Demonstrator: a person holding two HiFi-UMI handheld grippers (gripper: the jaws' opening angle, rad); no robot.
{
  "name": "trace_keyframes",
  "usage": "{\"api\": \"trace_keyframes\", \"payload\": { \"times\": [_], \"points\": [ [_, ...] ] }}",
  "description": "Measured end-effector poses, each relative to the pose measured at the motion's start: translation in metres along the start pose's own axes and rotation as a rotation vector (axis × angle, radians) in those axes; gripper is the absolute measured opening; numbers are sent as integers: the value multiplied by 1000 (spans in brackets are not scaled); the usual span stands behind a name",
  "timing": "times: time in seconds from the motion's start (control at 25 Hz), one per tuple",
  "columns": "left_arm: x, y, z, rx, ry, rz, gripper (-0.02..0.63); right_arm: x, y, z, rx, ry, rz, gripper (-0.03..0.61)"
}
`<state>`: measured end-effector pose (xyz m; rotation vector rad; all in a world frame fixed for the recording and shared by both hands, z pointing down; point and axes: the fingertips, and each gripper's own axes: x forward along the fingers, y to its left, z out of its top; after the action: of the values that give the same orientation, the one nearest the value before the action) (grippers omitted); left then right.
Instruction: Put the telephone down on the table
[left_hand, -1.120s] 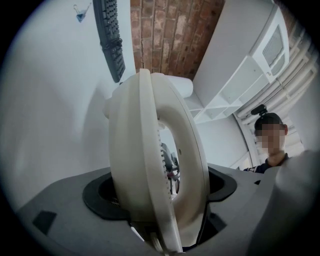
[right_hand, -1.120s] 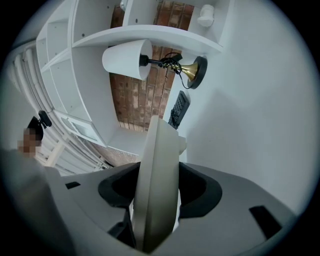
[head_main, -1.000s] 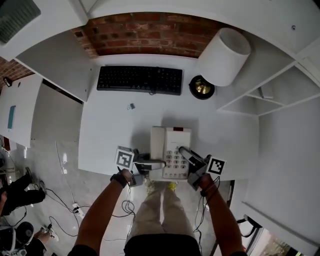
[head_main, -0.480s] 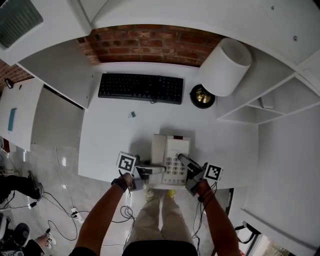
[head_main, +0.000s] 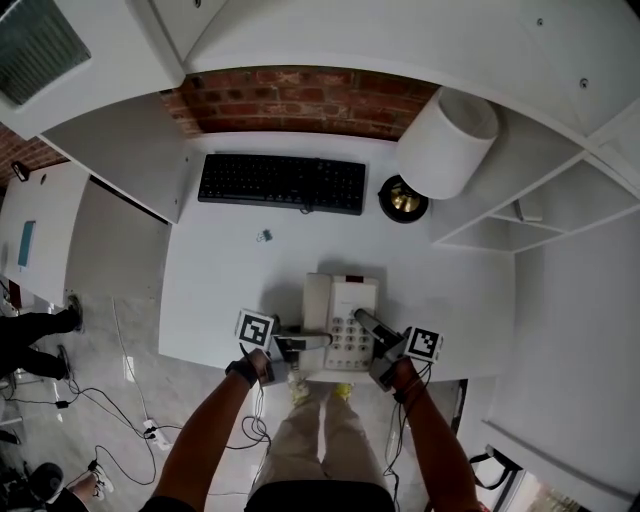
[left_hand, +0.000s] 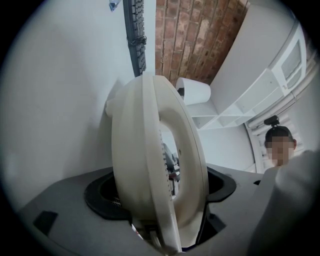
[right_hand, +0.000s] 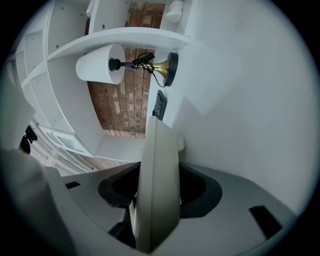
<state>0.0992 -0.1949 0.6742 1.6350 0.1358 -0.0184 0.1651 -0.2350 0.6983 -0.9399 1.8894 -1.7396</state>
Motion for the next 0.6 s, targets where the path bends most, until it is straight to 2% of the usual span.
{"api": "trace_keyframes", "payload": {
  "times": [0.12, 0.24, 0.32, 0.44, 0.52, 0.6],
  "points": [
    [-5, -1, -1, -3, -6, 4, 422, 5, 4, -4, -5, 14, 20, 213],
    [-2, 1, -1, 10, -2, 8, 420, 2, 2, -2, -8, 20, 1, 215],
    [0, 2, -2, 11, 8, 11, 420, 1, 1, -1, -24, 22, -25, 219],
    [0, 2, -4, 7, 21, 15, 420, -5, -9, -3, -52, 33, -118, 231],
    [0, 2, -4, 11, 23, 17, 420, -2, -5, -5, -33, 25, -92, 234],
    [0, 2, -4, 14, 21, 18, 420, -3, -6, -6, -36, 25, -112, 238]
  ]
}}
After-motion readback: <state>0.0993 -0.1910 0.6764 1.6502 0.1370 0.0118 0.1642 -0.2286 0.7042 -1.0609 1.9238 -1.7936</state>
